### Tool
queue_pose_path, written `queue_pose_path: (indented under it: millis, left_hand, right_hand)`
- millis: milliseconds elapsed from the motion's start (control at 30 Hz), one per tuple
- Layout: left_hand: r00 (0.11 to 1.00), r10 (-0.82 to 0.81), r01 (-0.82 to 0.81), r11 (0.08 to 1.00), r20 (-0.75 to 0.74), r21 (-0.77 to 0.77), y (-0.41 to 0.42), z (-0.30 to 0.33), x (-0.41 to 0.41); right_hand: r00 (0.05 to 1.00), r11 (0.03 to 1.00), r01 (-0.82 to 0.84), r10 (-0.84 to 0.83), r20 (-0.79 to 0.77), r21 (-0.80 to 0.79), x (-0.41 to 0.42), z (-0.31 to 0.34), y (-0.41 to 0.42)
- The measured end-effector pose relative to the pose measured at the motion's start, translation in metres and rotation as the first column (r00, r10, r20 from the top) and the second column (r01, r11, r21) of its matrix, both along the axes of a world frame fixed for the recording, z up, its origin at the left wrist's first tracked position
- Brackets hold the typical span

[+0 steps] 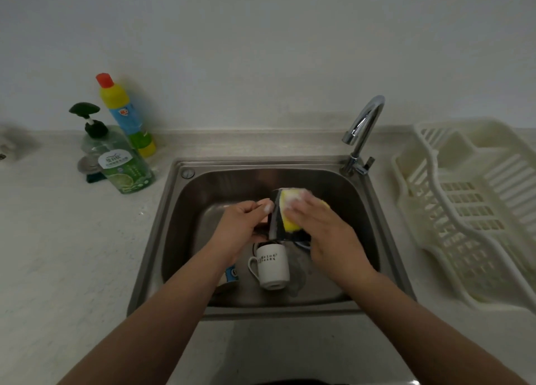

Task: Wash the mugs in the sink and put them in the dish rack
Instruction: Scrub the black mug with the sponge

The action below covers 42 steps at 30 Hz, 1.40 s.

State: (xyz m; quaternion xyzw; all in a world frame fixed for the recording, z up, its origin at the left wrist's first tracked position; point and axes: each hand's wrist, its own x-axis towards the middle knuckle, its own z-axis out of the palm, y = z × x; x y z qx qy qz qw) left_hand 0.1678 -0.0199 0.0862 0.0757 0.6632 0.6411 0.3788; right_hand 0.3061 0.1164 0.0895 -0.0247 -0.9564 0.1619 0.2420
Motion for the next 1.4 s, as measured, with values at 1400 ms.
queue_pose_path:
  millis: [1400]
  left_hand:
    - [0.964, 0.003, -0.056, 0.980, 0.265, 0.191, -0.010, -0.005, -0.011]
  right_hand:
    - [0.997, 0.920, 0.065, -0.077, -0.017, -0.386, 0.032, -0.013, -0.009]
